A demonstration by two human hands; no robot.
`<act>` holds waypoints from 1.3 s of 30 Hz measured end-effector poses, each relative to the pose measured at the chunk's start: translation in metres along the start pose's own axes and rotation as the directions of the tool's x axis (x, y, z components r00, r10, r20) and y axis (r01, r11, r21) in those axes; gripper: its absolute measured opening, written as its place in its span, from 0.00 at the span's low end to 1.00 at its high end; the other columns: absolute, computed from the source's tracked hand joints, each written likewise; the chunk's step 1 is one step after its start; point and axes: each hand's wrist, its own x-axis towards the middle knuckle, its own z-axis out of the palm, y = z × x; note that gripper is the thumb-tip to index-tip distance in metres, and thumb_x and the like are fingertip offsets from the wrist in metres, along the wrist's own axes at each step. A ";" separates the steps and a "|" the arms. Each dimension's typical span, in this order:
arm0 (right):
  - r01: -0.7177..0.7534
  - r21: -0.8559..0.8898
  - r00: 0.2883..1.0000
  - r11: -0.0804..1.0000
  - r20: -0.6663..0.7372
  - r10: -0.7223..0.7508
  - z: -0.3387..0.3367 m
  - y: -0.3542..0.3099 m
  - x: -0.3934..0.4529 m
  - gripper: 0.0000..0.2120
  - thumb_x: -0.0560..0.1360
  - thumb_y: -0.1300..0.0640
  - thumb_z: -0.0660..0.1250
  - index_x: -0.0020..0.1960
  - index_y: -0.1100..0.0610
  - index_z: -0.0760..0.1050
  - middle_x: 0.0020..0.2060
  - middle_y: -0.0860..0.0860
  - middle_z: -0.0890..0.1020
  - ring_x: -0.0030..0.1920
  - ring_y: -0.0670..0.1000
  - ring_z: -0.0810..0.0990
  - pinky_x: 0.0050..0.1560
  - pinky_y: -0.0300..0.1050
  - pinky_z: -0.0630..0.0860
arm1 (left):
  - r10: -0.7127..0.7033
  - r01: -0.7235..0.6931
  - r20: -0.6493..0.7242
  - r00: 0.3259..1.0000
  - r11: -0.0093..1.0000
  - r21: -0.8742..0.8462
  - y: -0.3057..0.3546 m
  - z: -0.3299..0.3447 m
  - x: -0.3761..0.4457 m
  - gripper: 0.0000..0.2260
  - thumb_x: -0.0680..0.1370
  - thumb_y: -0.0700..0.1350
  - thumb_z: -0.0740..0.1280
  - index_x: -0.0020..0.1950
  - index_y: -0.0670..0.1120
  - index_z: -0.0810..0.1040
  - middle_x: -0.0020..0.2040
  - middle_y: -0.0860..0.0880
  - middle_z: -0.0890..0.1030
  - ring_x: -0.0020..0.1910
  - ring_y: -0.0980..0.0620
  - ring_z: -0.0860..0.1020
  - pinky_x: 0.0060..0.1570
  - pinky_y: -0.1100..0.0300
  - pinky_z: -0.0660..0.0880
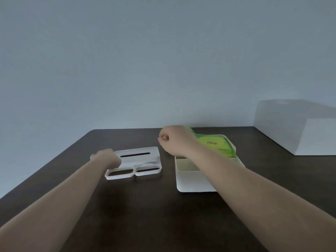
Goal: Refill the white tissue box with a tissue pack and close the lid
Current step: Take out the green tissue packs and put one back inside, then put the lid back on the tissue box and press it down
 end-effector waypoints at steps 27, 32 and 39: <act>-0.242 -0.197 0.918 0.950 0.271 0.289 0.071 -0.022 0.039 0.18 0.73 0.65 0.61 0.62 0.65 0.73 0.53 0.58 0.82 0.46 0.58 0.79 0.41 0.45 0.72 | -0.033 -0.065 -0.238 0.971 0.918 -0.392 -0.035 0.015 0.002 0.09 0.75 0.45 0.63 0.37 0.43 0.73 0.35 0.48 0.75 0.37 0.46 0.74 0.33 0.58 0.67; -0.187 -0.127 0.979 0.974 0.057 0.195 0.019 -0.022 0.028 0.15 0.75 0.64 0.61 0.61 0.62 0.74 0.56 0.58 0.81 0.57 0.59 0.79 0.47 0.45 0.73 | -0.094 -0.261 -0.514 0.853 0.776 -0.575 -0.016 -0.018 -0.027 0.06 0.74 0.41 0.63 0.41 0.40 0.75 0.36 0.45 0.76 0.40 0.42 0.73 0.39 0.56 0.67; -0.258 -0.024 0.961 0.966 -0.112 0.254 -0.056 0.021 0.009 0.14 0.73 0.64 0.61 0.57 0.61 0.76 0.54 0.58 0.81 0.55 0.60 0.79 0.45 0.43 0.70 | 0.021 -0.418 -0.573 0.819 0.706 -0.572 0.046 -0.047 -0.066 0.06 0.74 0.43 0.62 0.39 0.42 0.72 0.32 0.49 0.72 0.38 0.44 0.71 0.36 0.56 0.65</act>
